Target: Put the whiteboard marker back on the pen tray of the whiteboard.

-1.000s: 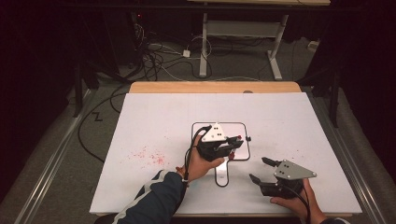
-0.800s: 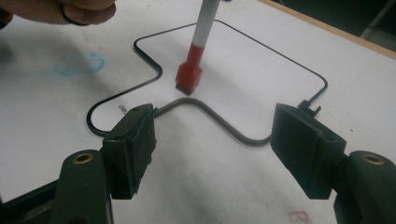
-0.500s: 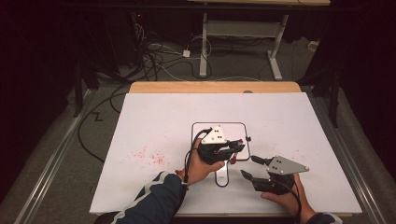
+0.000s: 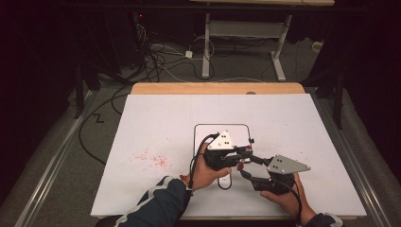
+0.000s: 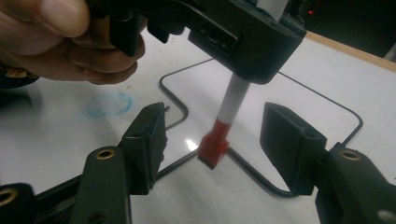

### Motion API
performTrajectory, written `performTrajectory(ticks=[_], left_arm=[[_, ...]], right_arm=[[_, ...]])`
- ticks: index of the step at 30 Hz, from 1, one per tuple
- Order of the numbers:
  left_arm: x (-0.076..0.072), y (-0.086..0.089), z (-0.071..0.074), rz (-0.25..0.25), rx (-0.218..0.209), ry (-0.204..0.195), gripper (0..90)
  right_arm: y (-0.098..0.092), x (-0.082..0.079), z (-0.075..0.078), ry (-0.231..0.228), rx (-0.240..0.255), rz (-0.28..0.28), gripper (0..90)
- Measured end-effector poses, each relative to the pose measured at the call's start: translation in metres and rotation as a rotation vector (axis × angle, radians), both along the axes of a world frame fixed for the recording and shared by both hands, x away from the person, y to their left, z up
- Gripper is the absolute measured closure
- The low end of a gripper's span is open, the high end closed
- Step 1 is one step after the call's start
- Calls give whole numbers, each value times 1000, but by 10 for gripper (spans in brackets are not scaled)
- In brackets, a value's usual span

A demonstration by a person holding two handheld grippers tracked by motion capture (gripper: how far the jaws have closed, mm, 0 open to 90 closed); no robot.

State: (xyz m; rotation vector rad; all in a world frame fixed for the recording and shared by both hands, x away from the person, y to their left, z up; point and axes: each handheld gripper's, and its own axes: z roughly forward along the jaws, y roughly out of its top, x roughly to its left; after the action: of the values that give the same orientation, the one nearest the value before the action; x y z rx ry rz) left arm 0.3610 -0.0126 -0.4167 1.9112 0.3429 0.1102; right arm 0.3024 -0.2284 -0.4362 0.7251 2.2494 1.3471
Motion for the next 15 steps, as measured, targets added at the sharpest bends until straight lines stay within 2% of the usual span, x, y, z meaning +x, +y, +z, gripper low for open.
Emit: performTrajectory(ticks=[2, 5, 7, 9, 12, 15], left_arm=[[0, 0, 0, -3, -8, 7, 780], [-2, 0, 1, -3, -11, 5, 779], [-4, 0, 2, -5, -6, -3, 779], [-4, -1, 2, -9, -6, -3, 779], [-3, -2, 1, -4, -1, -6, 770], [-2, 0, 1, 18, -7, -5, 631]], right_arm=[[2, 3, 1, 1, 15, 3, 449], [8, 5, 1, -4, 3, 1, 533], [11, 7, -1, -4, -5, -1, 641], [11, 8, -2, -12, -15, -7, 707], [6, 9, -1, 3, -13, -29, 792], [1, 12, 0, 35, -9, -53, 816]])
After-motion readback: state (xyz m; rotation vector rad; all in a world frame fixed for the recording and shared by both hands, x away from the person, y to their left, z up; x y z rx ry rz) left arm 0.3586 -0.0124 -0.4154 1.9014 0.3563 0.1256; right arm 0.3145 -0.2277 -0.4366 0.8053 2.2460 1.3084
